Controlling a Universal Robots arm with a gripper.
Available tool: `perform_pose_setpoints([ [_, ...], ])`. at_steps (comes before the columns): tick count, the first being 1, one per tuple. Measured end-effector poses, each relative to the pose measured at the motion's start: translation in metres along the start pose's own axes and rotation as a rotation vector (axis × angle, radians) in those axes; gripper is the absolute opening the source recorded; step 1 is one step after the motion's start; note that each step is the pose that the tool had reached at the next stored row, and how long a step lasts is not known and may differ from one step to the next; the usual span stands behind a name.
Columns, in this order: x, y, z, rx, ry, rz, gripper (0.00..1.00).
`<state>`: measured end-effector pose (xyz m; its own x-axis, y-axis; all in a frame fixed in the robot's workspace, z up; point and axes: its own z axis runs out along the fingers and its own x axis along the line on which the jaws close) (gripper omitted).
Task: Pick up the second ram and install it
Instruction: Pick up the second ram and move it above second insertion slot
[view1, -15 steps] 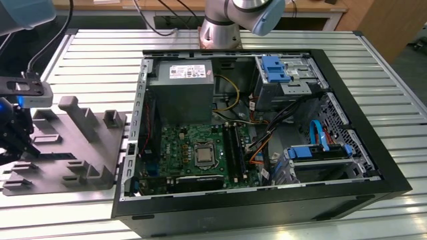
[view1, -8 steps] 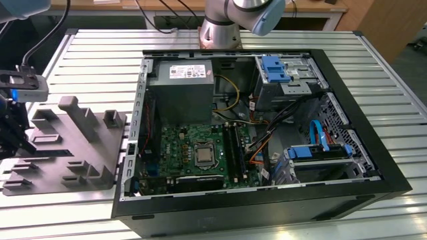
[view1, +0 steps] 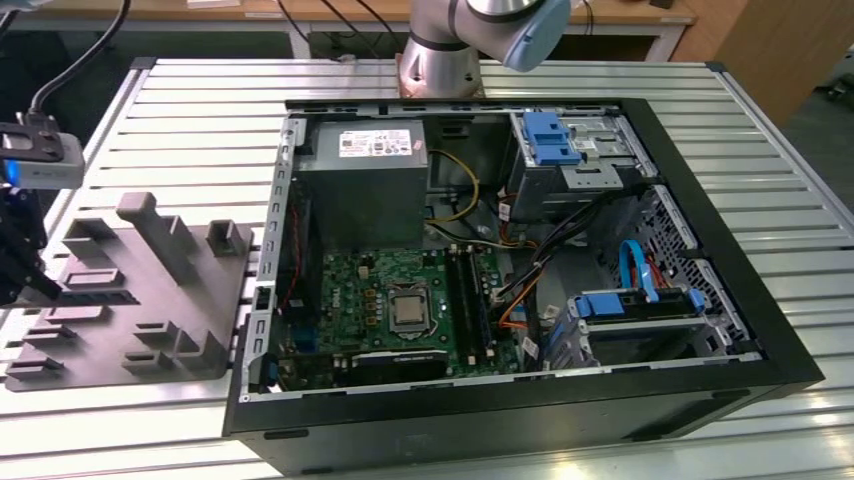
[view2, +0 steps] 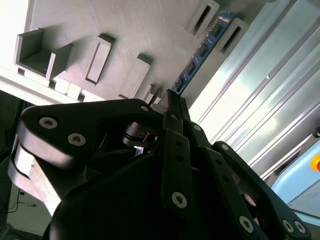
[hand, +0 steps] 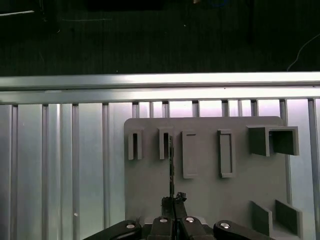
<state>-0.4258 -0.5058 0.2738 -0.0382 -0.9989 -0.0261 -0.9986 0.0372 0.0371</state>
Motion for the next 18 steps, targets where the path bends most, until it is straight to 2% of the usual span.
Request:
perform_pose_setpoints([
  [18, -0.002, 0.0013, -0.0334, -0.0001, 0.0, 0.0, 0.12],
])
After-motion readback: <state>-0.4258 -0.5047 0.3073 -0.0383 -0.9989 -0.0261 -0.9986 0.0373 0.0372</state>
